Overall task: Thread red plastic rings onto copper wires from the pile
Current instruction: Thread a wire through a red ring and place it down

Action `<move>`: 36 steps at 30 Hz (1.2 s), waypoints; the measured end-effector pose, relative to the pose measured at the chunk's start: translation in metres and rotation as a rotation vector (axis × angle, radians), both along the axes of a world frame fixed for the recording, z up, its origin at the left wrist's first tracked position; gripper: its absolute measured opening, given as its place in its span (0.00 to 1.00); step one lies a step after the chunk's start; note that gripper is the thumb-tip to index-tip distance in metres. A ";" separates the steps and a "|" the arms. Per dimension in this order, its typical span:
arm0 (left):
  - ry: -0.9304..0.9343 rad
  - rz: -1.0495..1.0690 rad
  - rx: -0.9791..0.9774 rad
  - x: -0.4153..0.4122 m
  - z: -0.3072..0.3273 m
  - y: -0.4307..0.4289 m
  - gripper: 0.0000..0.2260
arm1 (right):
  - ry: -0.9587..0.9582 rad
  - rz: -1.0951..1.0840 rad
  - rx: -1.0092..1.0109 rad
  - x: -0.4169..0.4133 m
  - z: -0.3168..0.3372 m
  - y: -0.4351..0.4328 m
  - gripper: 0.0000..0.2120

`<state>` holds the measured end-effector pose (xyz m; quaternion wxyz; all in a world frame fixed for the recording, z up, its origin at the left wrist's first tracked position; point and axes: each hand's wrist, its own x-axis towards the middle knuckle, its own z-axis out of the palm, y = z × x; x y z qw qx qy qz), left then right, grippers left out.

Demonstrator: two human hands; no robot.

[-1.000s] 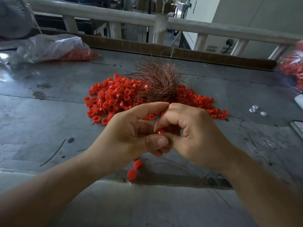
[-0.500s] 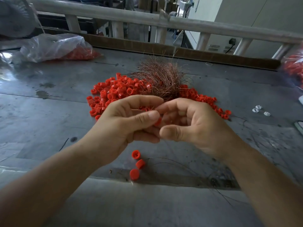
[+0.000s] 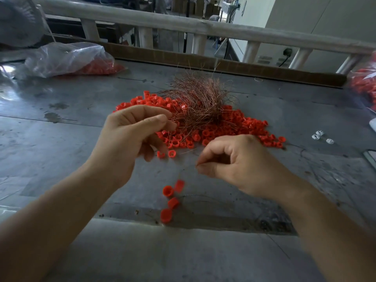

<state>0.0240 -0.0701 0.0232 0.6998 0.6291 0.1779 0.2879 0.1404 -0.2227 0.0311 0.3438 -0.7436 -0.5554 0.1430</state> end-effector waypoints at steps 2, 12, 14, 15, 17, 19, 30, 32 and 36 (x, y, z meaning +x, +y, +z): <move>0.044 0.138 0.058 0.002 -0.001 0.012 0.08 | -0.083 0.050 -0.050 -0.006 -0.008 0.005 0.02; 0.528 0.287 0.909 0.006 -0.021 0.034 0.09 | -0.181 0.146 -0.211 -0.007 -0.018 0.010 0.06; 0.557 0.282 1.021 0.008 -0.026 0.034 0.08 | -0.156 0.136 -0.236 -0.004 -0.017 0.009 0.08; 0.558 0.276 1.059 0.009 -0.029 0.034 0.08 | -0.135 0.129 -0.245 -0.003 -0.015 0.008 0.09; 0.568 0.263 1.116 0.012 -0.032 0.036 0.08 | -0.083 0.102 -0.238 0.001 -0.012 0.005 0.08; 0.590 0.255 1.164 0.014 -0.035 0.037 0.07 | -0.037 0.052 -0.188 0.006 -0.007 0.003 0.05; 0.608 0.261 1.218 0.017 -0.036 0.032 0.06 | -0.259 -0.231 -0.021 0.031 -0.012 0.001 0.04; 0.603 0.271 1.209 0.017 -0.036 0.031 0.07 | -0.303 -0.200 -0.013 0.029 -0.016 0.003 0.04; 0.608 0.265 1.176 0.018 -0.036 0.032 0.12 | -0.335 -0.133 0.023 0.026 -0.022 0.009 0.06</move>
